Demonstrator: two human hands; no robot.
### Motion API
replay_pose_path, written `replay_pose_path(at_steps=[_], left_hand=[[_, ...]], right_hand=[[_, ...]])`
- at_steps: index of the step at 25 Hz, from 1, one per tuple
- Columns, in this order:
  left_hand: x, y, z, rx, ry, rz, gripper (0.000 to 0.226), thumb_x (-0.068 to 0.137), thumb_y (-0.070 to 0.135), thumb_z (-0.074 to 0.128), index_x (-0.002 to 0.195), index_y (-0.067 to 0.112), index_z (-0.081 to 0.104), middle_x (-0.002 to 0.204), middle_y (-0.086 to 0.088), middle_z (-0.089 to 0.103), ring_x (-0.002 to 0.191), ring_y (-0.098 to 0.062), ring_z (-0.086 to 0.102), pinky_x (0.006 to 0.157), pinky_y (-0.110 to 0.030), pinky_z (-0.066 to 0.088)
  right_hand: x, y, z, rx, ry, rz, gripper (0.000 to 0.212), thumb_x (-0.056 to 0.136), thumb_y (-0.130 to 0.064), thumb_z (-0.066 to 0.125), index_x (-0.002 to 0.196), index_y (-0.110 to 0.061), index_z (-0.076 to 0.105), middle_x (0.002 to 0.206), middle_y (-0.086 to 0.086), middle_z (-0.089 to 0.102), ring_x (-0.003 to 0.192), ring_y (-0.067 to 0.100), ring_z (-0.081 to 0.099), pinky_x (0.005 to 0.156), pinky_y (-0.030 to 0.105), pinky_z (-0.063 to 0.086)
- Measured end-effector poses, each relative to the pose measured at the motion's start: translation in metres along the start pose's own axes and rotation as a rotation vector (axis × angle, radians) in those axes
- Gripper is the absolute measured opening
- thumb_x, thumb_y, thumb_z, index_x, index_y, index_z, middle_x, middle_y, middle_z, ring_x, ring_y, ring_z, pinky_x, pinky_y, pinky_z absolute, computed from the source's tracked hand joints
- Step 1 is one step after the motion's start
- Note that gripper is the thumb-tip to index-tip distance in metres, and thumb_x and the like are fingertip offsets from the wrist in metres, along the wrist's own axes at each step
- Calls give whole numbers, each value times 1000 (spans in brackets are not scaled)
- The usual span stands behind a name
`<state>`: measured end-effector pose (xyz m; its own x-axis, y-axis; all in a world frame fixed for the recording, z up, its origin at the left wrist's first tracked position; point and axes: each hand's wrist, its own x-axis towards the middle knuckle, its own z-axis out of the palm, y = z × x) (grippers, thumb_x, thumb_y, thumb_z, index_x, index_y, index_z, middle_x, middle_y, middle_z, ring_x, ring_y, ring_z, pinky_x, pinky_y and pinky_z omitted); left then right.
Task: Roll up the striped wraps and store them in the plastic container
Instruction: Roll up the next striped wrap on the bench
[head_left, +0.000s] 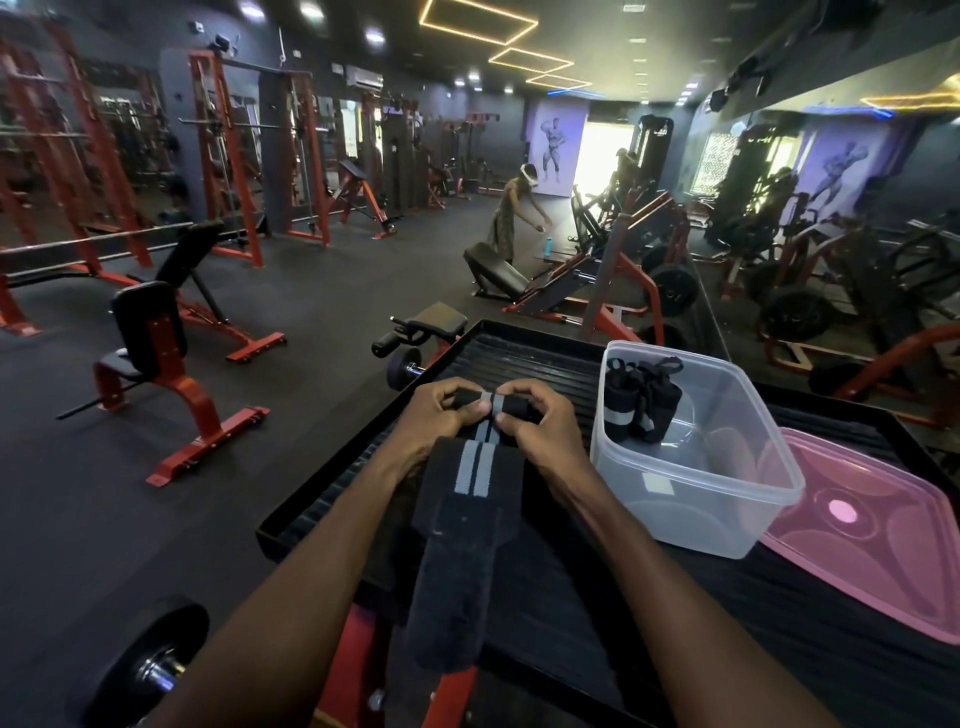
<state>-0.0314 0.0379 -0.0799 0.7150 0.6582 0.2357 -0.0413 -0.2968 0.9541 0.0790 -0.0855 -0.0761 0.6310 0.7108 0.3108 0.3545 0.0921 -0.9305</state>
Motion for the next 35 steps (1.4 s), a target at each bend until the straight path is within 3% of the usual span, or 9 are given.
replay_pose_path(at_steps=[3,10,14,17,20,23,25,32,35], left_hand=[[-1,2,1,-7,22,46,16,84,3,75,93,15,71,97,-3,71,88,-7,66,81,-18,51],[0,-2,3,149,78,113,14,92,25,69,96,12,74,94,-3,73,90,-14,67,85,-32,50],[-2,2,4,108,85,196,10,88,7,72,97,11,71,96,0,69,91,-10,64,86,-23,50],[-3,3,5,32,74,136,5,90,15,71,94,11,70,92,-3,68,87,-9,63,84,-26,49],[-2,2,5,56,59,58,26,92,38,65,91,13,73,90,-11,70,85,-14,63,83,-38,49],[-2,2,4,51,49,87,8,95,20,66,89,21,71,88,2,67,80,-1,61,81,-26,47],[-1,1,4,26,47,91,11,92,12,67,91,23,70,94,1,68,90,-6,62,88,-29,48],[-5,1,7,-74,14,6,15,91,32,68,80,26,75,88,3,73,91,-15,66,93,-39,48],[-5,1,5,12,41,70,6,91,22,70,90,26,75,95,5,73,100,-15,67,97,-36,49]], right_hand=[[3,2,0,-36,24,14,4,90,-21,70,92,-19,73,95,-7,73,92,8,67,80,24,49],[0,0,2,-26,17,-58,27,81,0,74,97,-22,73,102,-7,73,102,9,67,92,25,52],[0,-3,2,42,46,51,12,85,-16,75,92,-25,70,96,-8,72,94,7,66,83,23,50],[1,-3,-1,-2,40,23,13,87,-14,74,92,-26,69,93,-12,69,94,6,64,82,21,48],[2,-2,-1,1,53,-30,27,82,-4,75,92,-28,71,101,-8,72,101,11,67,90,27,52],[3,-2,0,78,64,41,24,79,-2,76,93,-22,74,99,-3,75,97,14,69,88,29,54],[3,-3,0,131,66,98,12,83,-12,76,91,-19,75,95,-2,76,94,14,70,86,28,54],[-1,-7,1,-6,44,-36,21,82,0,73,93,-18,74,97,-8,72,99,6,65,89,17,47],[-2,-8,4,59,38,33,23,82,-1,73,93,-20,72,100,-8,71,99,3,64,84,17,46]])
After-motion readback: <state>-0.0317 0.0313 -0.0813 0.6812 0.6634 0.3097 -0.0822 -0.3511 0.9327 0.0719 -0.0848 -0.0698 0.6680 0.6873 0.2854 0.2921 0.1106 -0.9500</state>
